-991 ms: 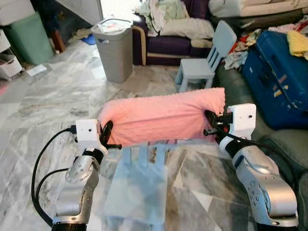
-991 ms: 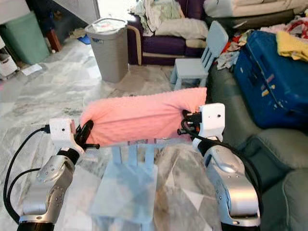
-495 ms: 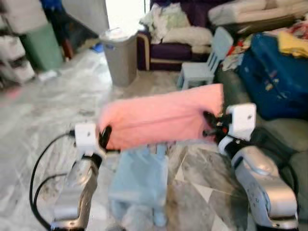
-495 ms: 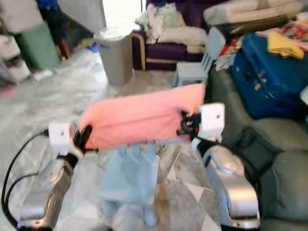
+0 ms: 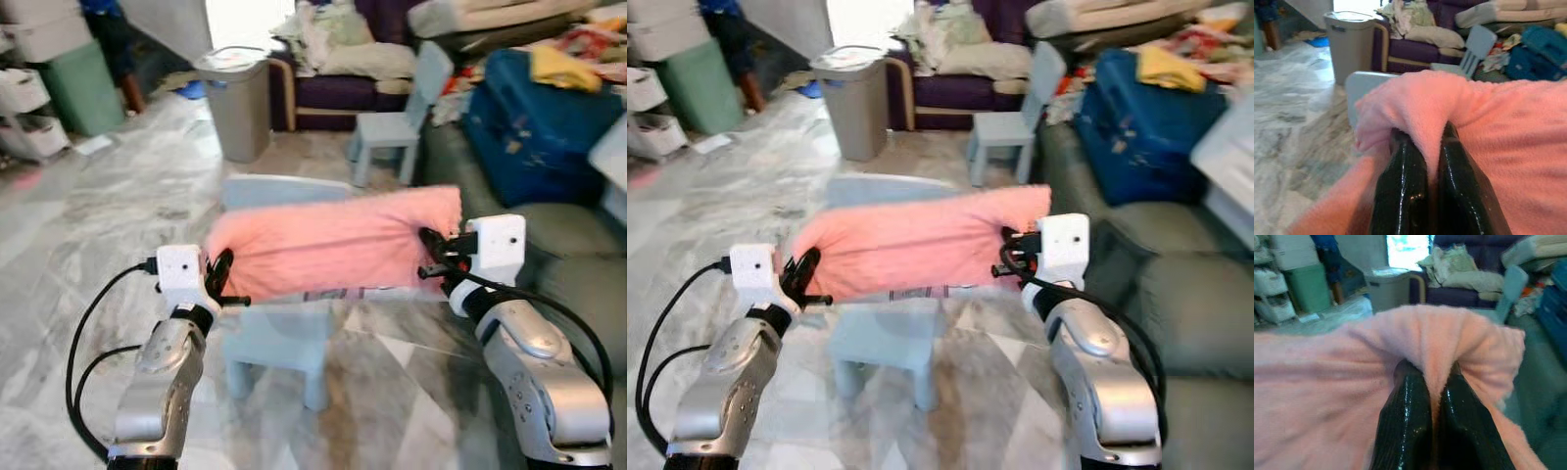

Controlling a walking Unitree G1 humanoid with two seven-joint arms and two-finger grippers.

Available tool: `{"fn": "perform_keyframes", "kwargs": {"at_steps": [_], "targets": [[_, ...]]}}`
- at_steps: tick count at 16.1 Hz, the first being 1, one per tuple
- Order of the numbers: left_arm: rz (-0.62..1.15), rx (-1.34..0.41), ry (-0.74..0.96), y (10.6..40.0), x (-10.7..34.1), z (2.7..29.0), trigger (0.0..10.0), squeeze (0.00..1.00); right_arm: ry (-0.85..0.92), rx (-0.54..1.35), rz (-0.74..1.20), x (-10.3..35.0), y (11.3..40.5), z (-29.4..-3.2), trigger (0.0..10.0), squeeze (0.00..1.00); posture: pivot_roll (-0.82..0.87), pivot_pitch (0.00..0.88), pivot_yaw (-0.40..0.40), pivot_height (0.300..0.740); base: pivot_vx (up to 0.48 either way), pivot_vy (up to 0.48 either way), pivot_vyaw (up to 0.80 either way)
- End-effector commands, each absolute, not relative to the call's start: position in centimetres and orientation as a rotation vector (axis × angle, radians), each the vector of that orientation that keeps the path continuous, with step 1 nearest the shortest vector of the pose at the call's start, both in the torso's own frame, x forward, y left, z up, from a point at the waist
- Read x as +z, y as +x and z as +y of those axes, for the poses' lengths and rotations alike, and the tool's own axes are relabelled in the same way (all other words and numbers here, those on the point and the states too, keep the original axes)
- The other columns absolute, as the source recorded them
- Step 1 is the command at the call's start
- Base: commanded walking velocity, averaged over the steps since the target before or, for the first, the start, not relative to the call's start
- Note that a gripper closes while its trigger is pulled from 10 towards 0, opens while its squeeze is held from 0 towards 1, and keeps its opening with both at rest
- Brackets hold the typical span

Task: Move the pillow to the sofa

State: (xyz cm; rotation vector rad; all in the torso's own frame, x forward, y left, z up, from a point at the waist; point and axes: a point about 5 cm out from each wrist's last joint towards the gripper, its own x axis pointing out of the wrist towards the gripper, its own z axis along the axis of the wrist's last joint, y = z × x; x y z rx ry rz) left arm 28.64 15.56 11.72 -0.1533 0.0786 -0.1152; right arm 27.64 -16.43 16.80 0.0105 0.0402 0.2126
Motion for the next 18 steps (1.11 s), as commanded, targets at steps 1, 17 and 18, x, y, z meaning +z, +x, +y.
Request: {"fn": "perform_keyframes", "kwargs": {"at_steps": [1,17,18], "targets": [[0.080,-0.085,-0.148,28.6,11.7,16.4,10.0,0.00,0.008,0.216,-0.010,17.9,27.6,-16.2,10.0,0.00,-0.09,0.000,0.020,0.740,0.000,0.000,0.00],[0.052,-0.073,-0.173,30.3,12.7,18.0,10.0,0.00,0.009,0.211,0.002,17.8,27.9,-16.1,10.0,0.00,-0.09,0.000,0.023,0.740,0.000,0.000,-0.53],[0.052,-0.074,-0.179,30.2,12.7,18.0,10.0,0.00,0.010,0.211,0.003,17.8,27.9,-16.1,10.0,0.00,-0.09,0.000,0.023,0.740,0.000,0.000,-0.79]]}}
